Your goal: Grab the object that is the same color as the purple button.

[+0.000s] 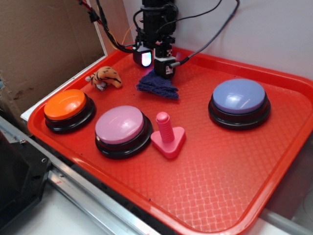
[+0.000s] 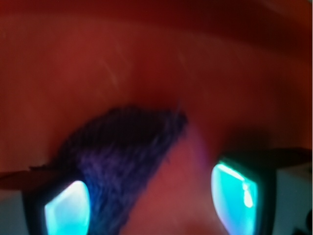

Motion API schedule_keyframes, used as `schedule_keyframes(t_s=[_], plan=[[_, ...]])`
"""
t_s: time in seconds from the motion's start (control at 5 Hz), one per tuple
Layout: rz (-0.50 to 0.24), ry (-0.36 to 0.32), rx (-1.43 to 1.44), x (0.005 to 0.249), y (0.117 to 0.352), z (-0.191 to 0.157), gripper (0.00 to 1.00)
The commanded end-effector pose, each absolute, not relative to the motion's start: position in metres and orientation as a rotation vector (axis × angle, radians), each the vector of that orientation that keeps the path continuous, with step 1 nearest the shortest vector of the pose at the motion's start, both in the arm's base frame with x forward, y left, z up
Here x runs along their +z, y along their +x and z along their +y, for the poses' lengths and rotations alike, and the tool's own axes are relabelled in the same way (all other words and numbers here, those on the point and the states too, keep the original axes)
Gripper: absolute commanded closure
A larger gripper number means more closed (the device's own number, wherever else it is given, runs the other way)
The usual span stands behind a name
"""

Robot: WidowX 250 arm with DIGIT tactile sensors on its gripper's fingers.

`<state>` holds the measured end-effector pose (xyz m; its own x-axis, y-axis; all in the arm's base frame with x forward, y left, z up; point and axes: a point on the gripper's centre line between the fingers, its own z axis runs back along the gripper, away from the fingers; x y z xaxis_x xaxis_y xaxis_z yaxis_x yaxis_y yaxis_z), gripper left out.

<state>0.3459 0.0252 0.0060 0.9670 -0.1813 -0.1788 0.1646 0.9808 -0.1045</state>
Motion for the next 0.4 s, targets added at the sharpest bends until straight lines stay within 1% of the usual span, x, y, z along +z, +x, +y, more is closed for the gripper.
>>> schedule_keyframes(t_s=[0.0, 0.2], plan=[[0.151, -0.172, -0.178, 0.0059, 0.3586, 0.0203, 1.0], [0.158, -0.16, -0.163, 0.0038, 0.3575, 0.0237, 1.0]])
